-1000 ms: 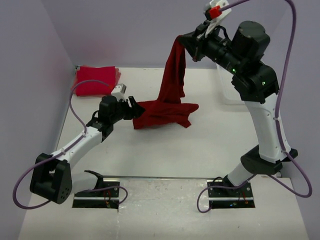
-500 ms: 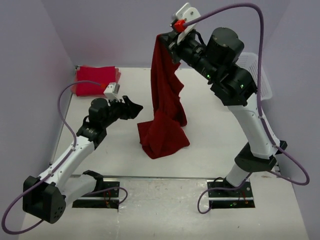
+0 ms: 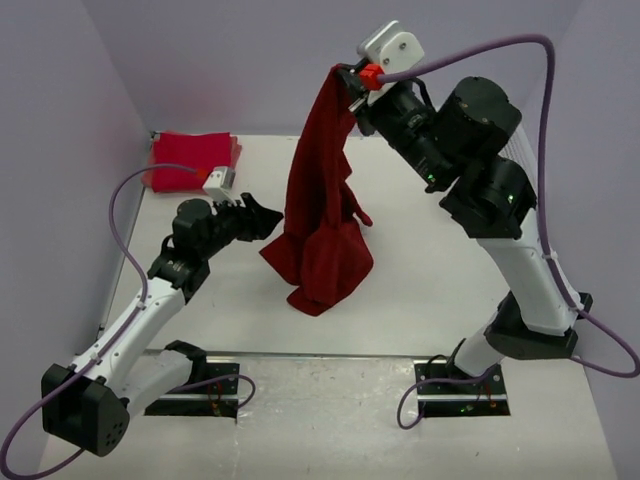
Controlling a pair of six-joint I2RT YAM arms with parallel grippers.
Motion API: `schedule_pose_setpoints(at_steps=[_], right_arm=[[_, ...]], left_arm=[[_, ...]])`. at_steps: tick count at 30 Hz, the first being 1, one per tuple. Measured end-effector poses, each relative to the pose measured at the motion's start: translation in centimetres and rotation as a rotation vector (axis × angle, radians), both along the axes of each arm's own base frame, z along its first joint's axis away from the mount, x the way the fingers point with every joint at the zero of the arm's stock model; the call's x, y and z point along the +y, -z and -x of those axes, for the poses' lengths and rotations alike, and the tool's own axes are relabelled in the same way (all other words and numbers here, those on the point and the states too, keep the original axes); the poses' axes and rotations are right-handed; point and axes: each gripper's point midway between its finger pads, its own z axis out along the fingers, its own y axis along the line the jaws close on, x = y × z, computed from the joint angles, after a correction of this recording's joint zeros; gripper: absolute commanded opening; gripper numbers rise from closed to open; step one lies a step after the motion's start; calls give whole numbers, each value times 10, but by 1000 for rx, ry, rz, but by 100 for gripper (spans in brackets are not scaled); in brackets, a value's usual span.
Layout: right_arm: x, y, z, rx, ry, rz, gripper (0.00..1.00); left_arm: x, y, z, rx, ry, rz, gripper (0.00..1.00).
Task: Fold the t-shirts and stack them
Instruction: Flatten out the tshirt
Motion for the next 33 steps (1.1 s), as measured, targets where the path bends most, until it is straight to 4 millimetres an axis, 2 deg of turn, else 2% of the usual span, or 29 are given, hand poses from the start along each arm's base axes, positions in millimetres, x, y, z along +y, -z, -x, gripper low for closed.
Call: schedule_pose_setpoints(at_steps=[2, 5, 7, 9, 12, 14, 16, 19, 20, 22, 23, 25, 29, 31, 33], right_arm=[[-19, -17, -2, -48, 53, -21, 0], [-61, -49, -21, -115, 218, -82, 0], [-74, -60, -22, -137, 283, -112, 0], [-59, -58, -7, -139, 238, -108, 0], [-12, -33, 38, -112, 38, -35, 0], [4, -33, 60, -123, -50, -23, 0], [-4, -43, 56, -163, -18, -35, 0], [-51, -73, 19, -223, 193, -93, 0], [-73, -88, 7, -256, 290, -128, 0], [-96, -104, 0, -298, 392, -171, 0], [-97, -107, 3, -312, 398, -174, 0], [-82, -113, 23, -339, 327, -183, 0], [-42, -127, 83, -404, 76, -204, 0], [-43, -136, 96, -449, 33, -217, 0], [-60, -150, 93, -500, 86, -241, 0]], left_arm=[[0, 0, 0, 1, -1, 3, 60], [0, -2, 1, -3, -1, 5, 60], [1, -3, 2, -6, -2, 6, 60], [2, -3, 3, -8, -6, 5, 60], [3, 3, 5, 5, -7, 0, 60], [3, 6, 6, 13, -7, -2, 60], [3, 9, 7, 19, -8, -4, 60], [4, 11, 8, 27, -9, -7, 60], [4, 10, 8, 25, -10, -7, 60], [5, 8, 9, 18, -10, -4, 60], [5, 8, 10, 16, -10, -3, 60], [6, 7, 10, 14, -13, -3, 59], [6, 16, 11, 36, -15, -8, 59], [6, 20, 11, 46, -15, -9, 59], [5, 23, 12, 53, -13, -11, 59]])
